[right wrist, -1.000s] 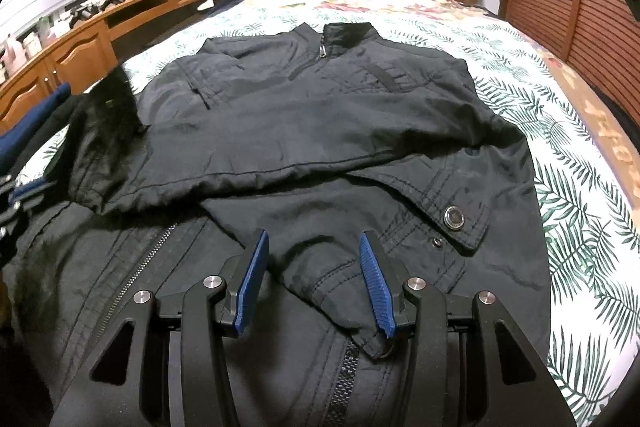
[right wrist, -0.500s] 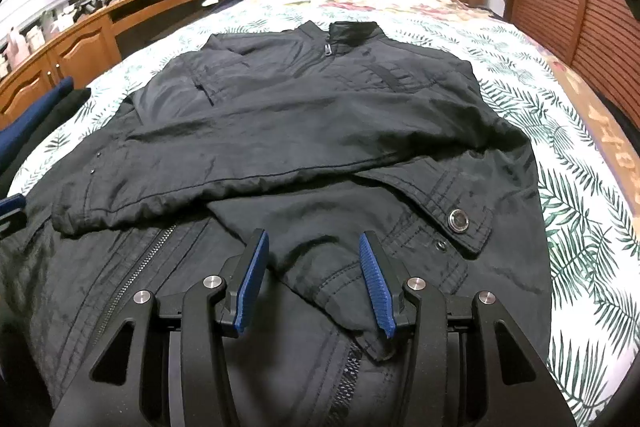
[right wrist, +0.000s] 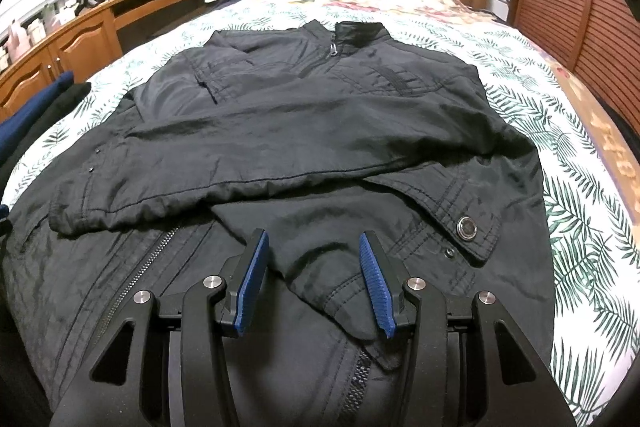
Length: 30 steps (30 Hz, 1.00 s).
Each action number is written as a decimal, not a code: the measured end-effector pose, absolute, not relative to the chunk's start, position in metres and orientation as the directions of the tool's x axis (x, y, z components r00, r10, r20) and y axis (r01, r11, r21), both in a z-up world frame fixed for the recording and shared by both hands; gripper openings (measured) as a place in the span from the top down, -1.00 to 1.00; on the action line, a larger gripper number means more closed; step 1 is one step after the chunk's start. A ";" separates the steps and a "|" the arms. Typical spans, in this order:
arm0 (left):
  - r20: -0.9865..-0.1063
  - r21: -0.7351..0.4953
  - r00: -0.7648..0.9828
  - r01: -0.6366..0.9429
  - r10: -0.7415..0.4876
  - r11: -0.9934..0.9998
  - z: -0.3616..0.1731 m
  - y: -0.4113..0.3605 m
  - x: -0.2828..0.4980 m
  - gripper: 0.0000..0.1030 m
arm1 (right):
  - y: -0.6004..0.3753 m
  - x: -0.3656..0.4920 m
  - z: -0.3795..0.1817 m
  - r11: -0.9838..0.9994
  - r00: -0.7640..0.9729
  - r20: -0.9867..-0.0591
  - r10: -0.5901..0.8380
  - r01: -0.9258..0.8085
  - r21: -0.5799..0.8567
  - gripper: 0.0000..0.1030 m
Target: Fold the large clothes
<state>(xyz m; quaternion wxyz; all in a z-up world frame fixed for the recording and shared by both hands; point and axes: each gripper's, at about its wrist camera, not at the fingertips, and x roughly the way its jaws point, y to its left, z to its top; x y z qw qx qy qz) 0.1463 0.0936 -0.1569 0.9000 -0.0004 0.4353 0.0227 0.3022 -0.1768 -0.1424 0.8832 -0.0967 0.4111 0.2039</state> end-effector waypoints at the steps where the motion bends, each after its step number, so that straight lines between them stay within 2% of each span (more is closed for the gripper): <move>1: -0.788 0.016 0.614 -0.043 0.039 0.999 -0.160 0.095 0.147 0.38 | -0.176 0.303 -0.143 0.898 0.578 -0.767 0.280 -0.441 -0.004 0.07; 5: -0.795 -0.001 0.606 -0.064 0.038 0.998 -0.166 0.103 0.149 0.19 | -0.176 0.303 -0.143 0.898 0.577 -0.767 0.281 -0.440 -0.002 0.07; 9: -0.801 -0.020 0.596 -0.107 0.048 0.994 -0.168 0.113 0.153 -0.18 | -0.176 0.303 -0.143 0.898 0.577 -0.767 0.281 -0.441 -0.003 0.07; 13: -0.801 0.000 0.594 -0.131 0.078 0.991 -0.172 0.118 0.158 -0.34 | -0.176 0.302 -0.143 0.897 0.577 -0.767 0.283 -0.443 -0.002 0.07; 16: -0.801 0.003 0.590 -0.169 0.103 0.986 -0.176 0.129 0.163 -0.63 | -0.175 0.302 -0.145 0.894 0.566 -0.774 0.285 -0.448 0.002 0.07; 20: -0.796 -0.012 0.598 -0.168 0.092 0.986 -0.178 0.133 0.164 -0.64 | -0.173 0.302 -0.150 0.888 0.547 -0.788 0.283 -0.460 0.000 0.07; 24: -0.790 -0.009 0.606 -0.169 0.097 0.986 -0.177 0.132 0.162 -0.64 | -0.173 0.300 -0.154 0.875 0.521 -0.800 0.297 -0.484 0.010 -0.29; 30: -0.791 -0.008 0.606 -0.145 0.083 0.989 -0.171 0.132 0.157 -0.64 | -0.179 0.291 -0.151 0.867 0.516 -0.811 0.274 -0.499 -0.024 -0.39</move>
